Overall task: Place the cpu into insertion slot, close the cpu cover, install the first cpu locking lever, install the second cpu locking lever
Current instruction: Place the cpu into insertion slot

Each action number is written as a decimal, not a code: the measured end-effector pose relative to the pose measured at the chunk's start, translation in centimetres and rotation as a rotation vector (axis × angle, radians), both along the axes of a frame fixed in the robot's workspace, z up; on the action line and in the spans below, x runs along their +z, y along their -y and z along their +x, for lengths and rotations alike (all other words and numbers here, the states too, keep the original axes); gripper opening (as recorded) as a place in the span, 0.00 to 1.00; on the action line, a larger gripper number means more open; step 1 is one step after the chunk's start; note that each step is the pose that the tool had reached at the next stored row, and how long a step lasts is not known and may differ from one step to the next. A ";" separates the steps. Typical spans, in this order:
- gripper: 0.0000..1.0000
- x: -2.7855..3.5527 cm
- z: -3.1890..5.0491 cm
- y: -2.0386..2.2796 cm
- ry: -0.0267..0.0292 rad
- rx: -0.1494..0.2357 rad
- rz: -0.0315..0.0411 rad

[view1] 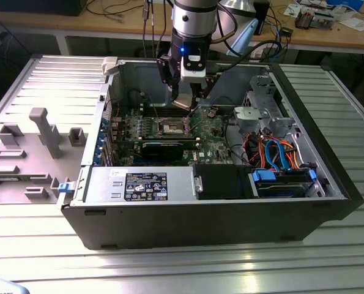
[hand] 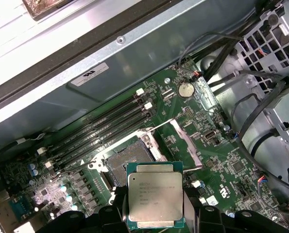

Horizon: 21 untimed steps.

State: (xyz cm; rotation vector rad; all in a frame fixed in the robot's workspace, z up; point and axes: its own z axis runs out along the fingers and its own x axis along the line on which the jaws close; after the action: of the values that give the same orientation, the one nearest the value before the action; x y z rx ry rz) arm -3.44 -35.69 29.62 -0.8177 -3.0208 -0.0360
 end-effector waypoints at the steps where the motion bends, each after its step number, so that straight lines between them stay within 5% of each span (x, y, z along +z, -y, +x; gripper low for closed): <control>1: 0.55 0.00 0.00 0.00 0.0000 0.000 -0.0001; 21: 0.55 0.00 0.00 0.00 0.0000 -0.012 -0.0001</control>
State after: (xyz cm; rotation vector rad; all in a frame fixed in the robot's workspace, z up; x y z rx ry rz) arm -3.44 -35.69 29.62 -0.8353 -3.0162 -0.0360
